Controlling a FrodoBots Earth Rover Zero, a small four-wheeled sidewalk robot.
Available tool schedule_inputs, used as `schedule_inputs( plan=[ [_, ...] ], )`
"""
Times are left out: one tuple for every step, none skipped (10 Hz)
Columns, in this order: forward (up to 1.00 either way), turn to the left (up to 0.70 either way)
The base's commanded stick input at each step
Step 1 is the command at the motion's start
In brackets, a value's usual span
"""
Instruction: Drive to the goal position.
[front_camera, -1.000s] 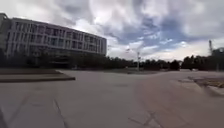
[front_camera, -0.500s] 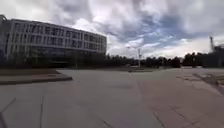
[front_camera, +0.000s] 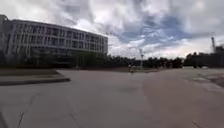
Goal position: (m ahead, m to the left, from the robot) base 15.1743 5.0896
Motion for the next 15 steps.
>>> schedule_inputs(
  plan=[
    [1.00,0.09],
    [1.00,0.18],
    [1.00,0.40],
    [1.00,0.39],
    [1.00,0.12],
    [1.00,0.00],
    [1.00,0.05],
    [1.00,0.03],
    [1.00,0.10],
    [1.00,0.05],
    [1.00,0.00],
    [1.00,0.03],
    [1.00,0.11],
    [1.00,0.14],
    [1.00,0.13]
  ],
)
